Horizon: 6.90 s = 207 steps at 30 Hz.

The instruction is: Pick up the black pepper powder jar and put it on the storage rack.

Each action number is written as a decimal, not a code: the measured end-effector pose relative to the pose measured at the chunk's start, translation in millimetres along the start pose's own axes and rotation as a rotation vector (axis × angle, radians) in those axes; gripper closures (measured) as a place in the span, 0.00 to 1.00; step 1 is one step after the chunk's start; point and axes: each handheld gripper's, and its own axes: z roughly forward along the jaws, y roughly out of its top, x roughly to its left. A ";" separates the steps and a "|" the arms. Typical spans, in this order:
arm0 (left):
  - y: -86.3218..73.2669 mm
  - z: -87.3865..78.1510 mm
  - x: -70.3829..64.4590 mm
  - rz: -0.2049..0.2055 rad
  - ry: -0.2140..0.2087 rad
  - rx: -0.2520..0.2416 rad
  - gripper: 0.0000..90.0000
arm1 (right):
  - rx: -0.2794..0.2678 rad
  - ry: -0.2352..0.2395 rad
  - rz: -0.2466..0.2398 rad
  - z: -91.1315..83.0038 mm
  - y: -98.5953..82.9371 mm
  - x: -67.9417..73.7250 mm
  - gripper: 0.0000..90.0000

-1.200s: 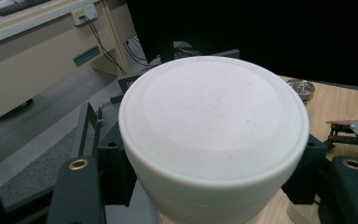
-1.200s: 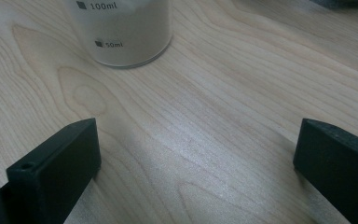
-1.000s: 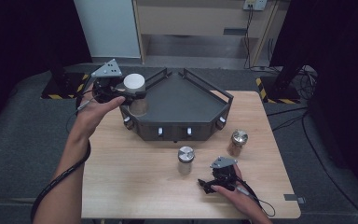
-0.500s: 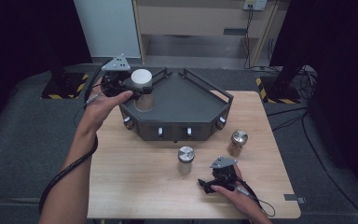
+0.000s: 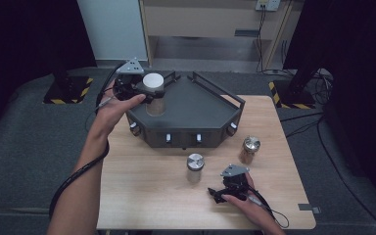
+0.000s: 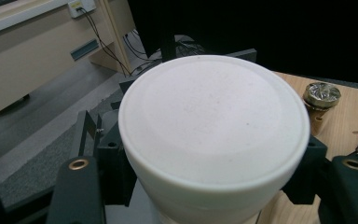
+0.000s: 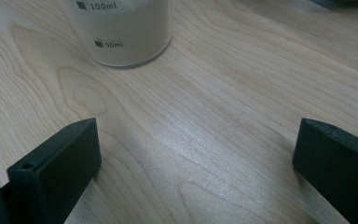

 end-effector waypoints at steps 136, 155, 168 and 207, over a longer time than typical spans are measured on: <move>-102.2 -21.8 -50.3 -0.143 0.210 0.076 0.02 | 0.004 -0.015 0.013 -0.7 0.5 4.0 0.02; -137.9 -22.4 -72.2 -0.203 0.209 0.103 0.02 | 0.002 -0.012 0.015 -0.4 0.3 3.5 0.01; -159.3 -28.9 -102.1 -0.185 0.202 0.164 0.02 | 0.003 -0.013 0.015 -0.4 0.3 3.7 0.01; -205.4 -22.9 -168.5 -0.220 0.167 0.236 0.02 | 0.002 -0.015 0.016 -0.4 0.2 4.2 0.01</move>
